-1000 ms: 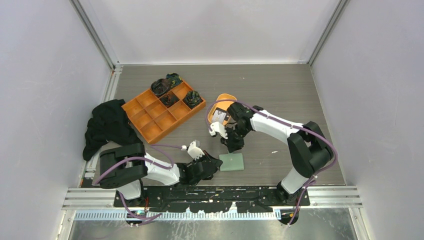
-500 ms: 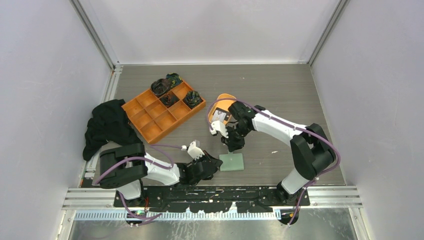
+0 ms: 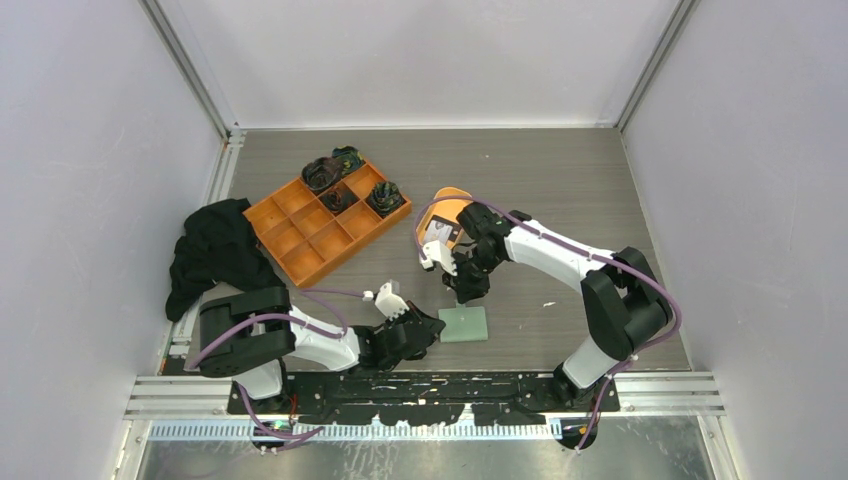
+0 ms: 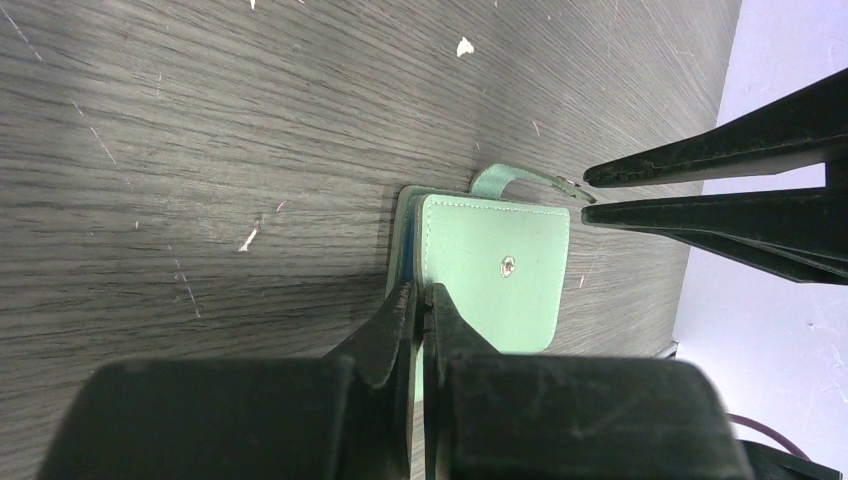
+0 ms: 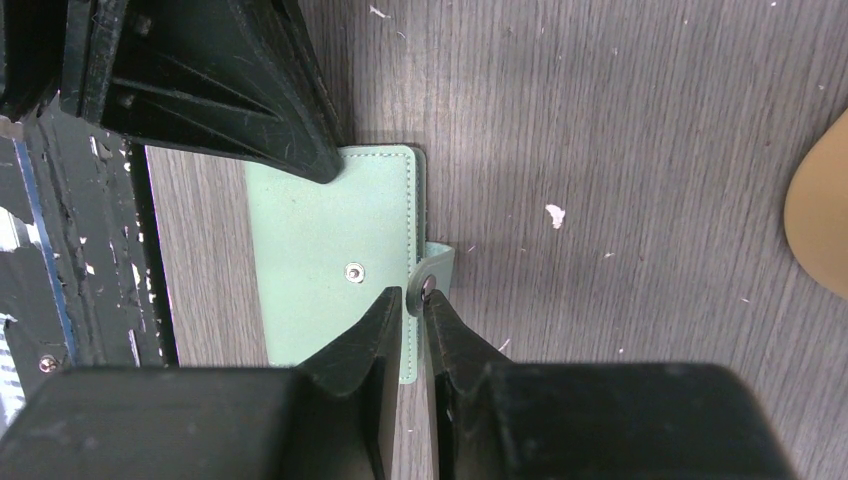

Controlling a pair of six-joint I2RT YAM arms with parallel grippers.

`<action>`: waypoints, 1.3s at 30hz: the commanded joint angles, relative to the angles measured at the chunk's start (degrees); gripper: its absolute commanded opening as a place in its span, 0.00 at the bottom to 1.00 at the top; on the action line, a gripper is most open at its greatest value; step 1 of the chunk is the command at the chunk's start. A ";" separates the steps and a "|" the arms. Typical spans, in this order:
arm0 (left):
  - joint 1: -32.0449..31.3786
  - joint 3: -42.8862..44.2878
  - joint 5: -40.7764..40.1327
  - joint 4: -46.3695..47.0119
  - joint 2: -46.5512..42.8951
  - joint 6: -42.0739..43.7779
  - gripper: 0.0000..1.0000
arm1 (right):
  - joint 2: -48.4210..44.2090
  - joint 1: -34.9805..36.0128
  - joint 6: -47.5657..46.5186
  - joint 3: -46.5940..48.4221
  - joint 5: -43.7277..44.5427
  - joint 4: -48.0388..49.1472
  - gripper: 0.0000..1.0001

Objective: Put the credit cards into the card holder
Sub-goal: Close the card holder at the center of the board.

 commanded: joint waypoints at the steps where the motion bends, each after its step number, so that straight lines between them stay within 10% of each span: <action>1: -0.06 -1.36 1.41 -8.13 2.86 1.72 0.00 | 0.00 0.05 0.24 1.47 -1.22 -0.20 0.20; 39: -0.04 -2.20 1.41 -7.94 1.65 1.39 0.00 | -7.90 1.52 -9.55 -6.08 -1.39 -0.73 0.01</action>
